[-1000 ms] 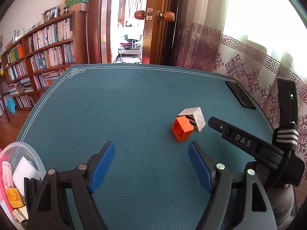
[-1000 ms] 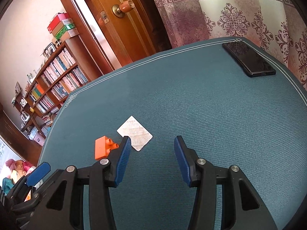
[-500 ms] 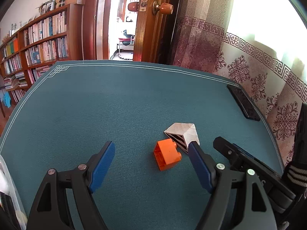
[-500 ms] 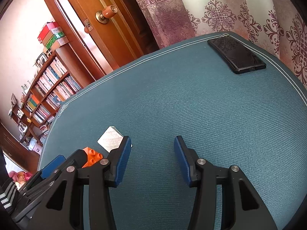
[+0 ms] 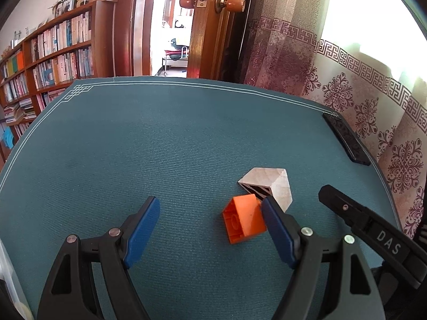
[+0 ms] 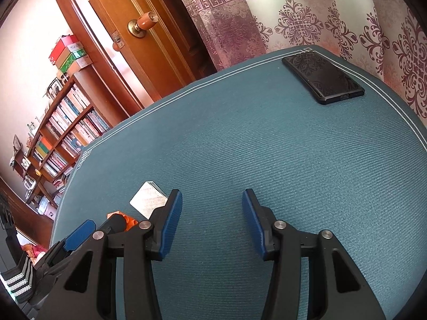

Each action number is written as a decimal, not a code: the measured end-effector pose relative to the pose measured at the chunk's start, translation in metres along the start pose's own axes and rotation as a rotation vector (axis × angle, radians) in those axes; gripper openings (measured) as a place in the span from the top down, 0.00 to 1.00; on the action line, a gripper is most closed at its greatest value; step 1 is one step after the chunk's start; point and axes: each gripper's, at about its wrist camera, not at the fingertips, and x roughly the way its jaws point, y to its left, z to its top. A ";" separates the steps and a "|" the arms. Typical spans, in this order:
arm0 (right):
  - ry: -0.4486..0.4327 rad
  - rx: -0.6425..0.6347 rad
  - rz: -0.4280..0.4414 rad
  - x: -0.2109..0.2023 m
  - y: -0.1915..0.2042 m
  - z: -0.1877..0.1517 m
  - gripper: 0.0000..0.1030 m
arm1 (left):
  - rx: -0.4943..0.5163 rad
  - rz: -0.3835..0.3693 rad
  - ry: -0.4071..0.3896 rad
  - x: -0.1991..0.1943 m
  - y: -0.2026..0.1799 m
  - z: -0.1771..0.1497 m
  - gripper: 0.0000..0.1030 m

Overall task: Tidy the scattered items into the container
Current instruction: 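Grasp the orange brick with the left tool, then grasp the white triangular block with the right tool while the left tool holds the brick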

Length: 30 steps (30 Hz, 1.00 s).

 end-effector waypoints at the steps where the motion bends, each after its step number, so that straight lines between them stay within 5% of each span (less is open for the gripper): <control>1: -0.001 0.000 -0.001 0.000 0.000 0.000 0.51 | 0.013 0.003 -0.004 0.000 -0.002 0.000 0.21; 17: -0.003 -0.014 -0.001 0.001 0.002 -0.001 0.51 | 0.008 -0.042 0.053 0.013 0.000 -0.006 0.28; 20: -0.001 -0.028 0.005 0.001 0.005 -0.002 0.51 | -0.002 -0.046 0.050 0.013 0.003 -0.006 0.38; 24: -0.001 -0.049 0.019 0.001 0.009 -0.003 0.51 | -0.003 -0.018 0.051 0.012 0.010 -0.004 0.65; 30: -0.001 -0.078 0.029 0.002 0.014 -0.006 0.51 | -0.029 0.031 0.033 0.009 0.027 0.000 0.65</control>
